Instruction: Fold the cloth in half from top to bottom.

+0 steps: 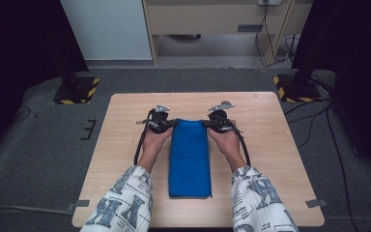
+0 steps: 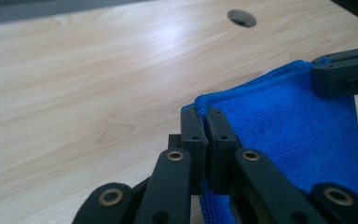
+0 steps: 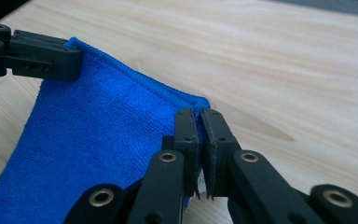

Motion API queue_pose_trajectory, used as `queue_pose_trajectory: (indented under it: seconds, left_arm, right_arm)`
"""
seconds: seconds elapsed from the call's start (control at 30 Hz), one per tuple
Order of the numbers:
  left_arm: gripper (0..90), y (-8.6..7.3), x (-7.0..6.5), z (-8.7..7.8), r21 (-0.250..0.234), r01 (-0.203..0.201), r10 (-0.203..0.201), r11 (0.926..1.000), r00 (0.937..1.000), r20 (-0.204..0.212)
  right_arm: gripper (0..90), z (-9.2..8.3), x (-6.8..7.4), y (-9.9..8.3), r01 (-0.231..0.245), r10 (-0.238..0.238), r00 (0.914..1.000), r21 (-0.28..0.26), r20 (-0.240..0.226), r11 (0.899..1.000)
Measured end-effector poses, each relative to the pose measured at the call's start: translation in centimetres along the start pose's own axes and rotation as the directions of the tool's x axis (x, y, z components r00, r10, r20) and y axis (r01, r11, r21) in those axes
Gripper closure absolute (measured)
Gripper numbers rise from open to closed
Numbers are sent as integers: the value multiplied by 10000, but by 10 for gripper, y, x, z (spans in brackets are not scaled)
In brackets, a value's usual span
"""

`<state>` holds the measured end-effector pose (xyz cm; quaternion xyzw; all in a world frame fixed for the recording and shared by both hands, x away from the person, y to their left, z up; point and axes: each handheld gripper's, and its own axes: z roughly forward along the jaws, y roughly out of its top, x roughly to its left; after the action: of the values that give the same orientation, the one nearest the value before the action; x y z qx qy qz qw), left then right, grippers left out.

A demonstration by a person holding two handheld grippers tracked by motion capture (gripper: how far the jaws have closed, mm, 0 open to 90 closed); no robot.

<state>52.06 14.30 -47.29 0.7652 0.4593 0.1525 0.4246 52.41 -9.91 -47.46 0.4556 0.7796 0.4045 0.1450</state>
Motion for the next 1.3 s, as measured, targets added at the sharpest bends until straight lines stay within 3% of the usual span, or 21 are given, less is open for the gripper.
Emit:
queue_pose_trajectory:
  seconds: [0.1,0.37,0.53,0.7,1.13,1.3]
  left_arm:
    - [871,12,-6,-9,-333,-200,199,9992,9998,-44]
    - [871,28,-12,-20,-611,-573,565,9965,9983,-145]
    - [870,27,-10,-25,-463,-724,716,9963,9972,-204]
    - [870,25,-17,-36,-393,-1191,1179,9921,9925,-314]
    - [869,15,-32,-68,-666,-1352,1346,9886,9908,-142]
    - [868,13,-39,-76,-629,-1621,1606,9848,9866,-279]
  right_arm:
    - [857,-9,1,6,1,-1,10000,-257,-16,9997]
    - [858,-21,1,21,219,-214,9997,-736,64,9971]
    - [857,-24,1,22,323,-322,9995,-723,28,9969]
    - [858,-34,7,20,493,-495,9988,-890,0,9948]
    - [858,-63,28,7,821,-836,9965,-1115,-81,9904]
    - [858,-72,35,5,1066,-1078,9942,-1168,-38,9874]
